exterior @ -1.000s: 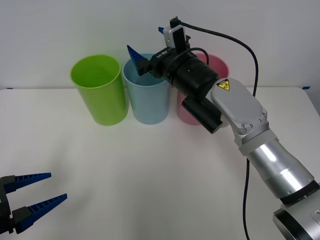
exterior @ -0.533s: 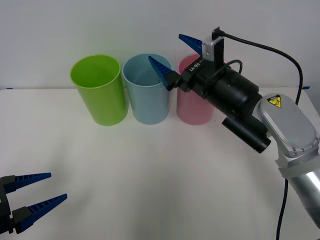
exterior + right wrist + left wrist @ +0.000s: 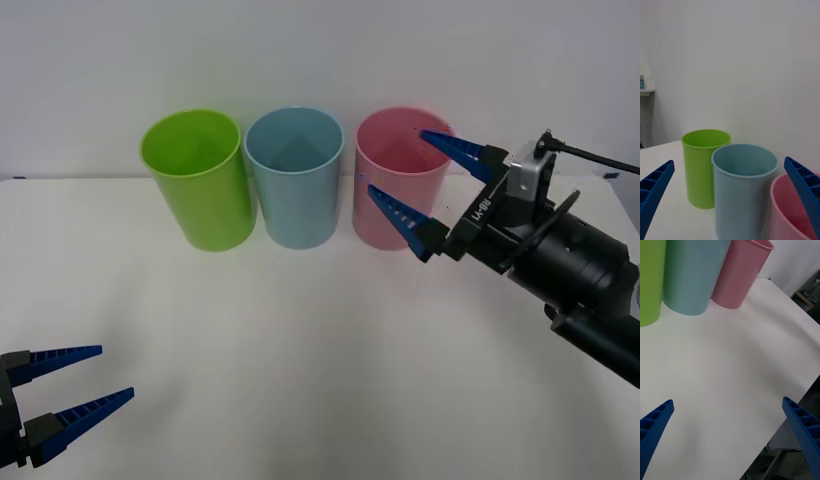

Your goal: Put cans in the blue bin and PET bottles in the pink bin and trash in the green bin.

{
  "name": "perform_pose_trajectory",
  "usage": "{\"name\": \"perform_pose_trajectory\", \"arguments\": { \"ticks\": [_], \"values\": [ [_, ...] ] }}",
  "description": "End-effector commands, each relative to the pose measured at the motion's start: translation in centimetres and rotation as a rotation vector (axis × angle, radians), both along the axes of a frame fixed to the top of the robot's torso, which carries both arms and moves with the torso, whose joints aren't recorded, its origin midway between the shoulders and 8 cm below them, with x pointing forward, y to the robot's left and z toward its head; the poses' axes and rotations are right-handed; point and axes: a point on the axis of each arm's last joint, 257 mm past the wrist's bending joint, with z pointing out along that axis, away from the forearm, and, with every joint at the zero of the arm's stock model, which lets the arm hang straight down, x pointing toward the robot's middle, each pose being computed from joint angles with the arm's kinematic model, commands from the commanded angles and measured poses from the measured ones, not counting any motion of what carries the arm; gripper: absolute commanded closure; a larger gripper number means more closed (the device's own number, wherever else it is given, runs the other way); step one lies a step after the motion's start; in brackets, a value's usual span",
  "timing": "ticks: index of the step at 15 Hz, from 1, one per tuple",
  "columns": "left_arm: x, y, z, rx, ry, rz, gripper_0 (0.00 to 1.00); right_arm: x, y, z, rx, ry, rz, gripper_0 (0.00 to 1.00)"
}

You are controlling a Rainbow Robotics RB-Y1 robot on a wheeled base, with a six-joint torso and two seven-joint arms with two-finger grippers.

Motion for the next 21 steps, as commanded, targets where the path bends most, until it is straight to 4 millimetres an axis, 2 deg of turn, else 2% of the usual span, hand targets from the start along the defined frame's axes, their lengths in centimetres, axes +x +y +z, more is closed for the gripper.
{"name": "perform_pose_trajectory", "arguments": {
  "ticks": [1,6,10,14,17,21],
  "values": [
    [0.0,0.0,0.0,0.0,0.0,0.0,0.0,-2.5,-1.7,-2.9,-0.026,0.048,0.034,0.0],
    [0.0,0.0,0.0,0.0,0.0,0.0,0.0,-5.4,-4.8,-9.3,-0.124,0.158,0.014,0.0],
    [0.0,0.0,0.0,0.0,0.0,0.0,0.0,-7.1,-4.3,-14.8,-0.131,0.269,0.097,0.0],
    [0.0,0.0,0.0,0.0,0.0,0.0,0.0,-7.8,-3.5,-17.3,-0.174,0.25,0.123,0.0],
    [0.0,0.0,0.0,0.0,0.0,0.0,0.0,-9.4,-2.5,-19.1,-0.201,0.29,0.18,0.0],
    [0.0,0.0,0.0,0.0,0.0,0.0,0.0,-10.9,-2.2,-19.8,-0.236,0.303,0.235,0.0]
  ]
}}
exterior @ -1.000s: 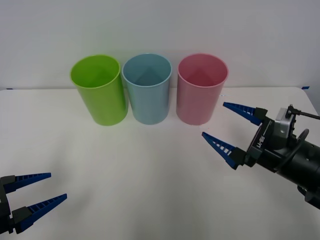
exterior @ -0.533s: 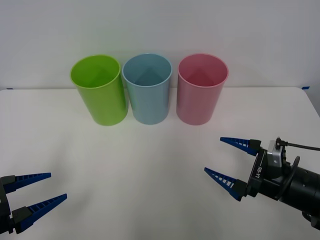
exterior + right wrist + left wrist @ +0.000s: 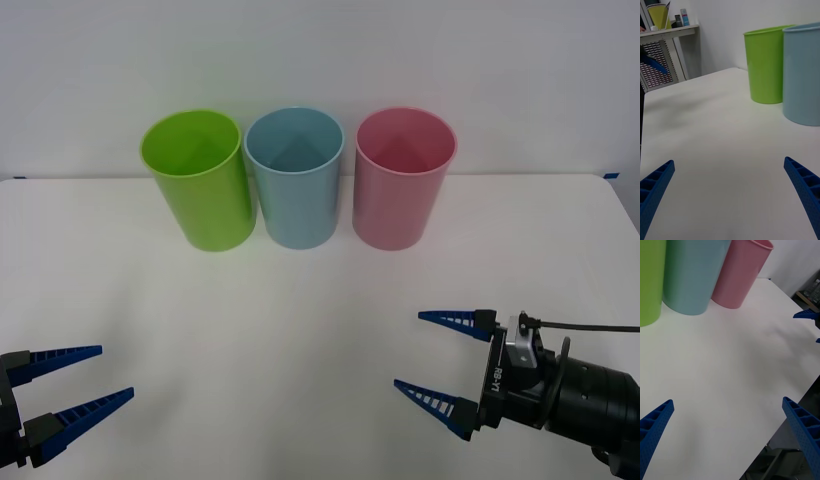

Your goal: Put cans in the blue bin and PET bottles in the pink bin and trash in the green bin.

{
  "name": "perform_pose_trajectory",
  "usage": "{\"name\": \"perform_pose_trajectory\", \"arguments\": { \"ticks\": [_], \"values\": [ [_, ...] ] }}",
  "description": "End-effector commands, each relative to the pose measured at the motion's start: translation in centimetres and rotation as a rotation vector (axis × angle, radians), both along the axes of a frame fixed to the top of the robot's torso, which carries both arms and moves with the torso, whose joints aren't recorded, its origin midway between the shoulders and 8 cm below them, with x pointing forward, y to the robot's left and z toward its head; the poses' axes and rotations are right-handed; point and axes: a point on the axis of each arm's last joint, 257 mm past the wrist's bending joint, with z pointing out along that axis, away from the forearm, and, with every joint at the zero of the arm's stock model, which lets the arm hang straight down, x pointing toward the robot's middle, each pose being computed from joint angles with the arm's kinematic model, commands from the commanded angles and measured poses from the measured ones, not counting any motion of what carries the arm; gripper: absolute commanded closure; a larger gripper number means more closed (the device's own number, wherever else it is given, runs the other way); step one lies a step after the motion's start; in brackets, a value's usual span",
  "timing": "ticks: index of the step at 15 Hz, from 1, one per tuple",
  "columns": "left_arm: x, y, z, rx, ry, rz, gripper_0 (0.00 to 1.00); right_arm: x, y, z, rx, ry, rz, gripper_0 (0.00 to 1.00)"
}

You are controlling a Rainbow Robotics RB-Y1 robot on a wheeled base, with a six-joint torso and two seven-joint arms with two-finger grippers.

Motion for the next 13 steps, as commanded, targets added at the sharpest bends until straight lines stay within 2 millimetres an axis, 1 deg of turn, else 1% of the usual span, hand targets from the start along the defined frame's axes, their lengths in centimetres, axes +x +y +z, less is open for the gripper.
{"name": "perform_pose_trajectory", "arguments": {
  "ticks": [1,5,7,13],
  "values": [
    [0.0,0.0,0.0,0.0,0.0,0.0,0.0,-0.9,0.0,-0.5,-0.027,0.007,0.038,0.0],
    [0.0,0.0,0.0,0.0,0.0,0.0,0.0,-1.8,0.0,-1.1,-0.053,0.013,0.077,0.0],
    [0.0,0.0,0.0,0.0,0.0,0.0,0.0,-2.3,0.0,-1.7,-0.074,0.025,0.093,0.0],
    [0.0,0.0,0.0,0.0,0.0,0.0,0.0,-2.3,0.0,-1.7,-0.074,0.025,0.093,0.0]
  ]
}}
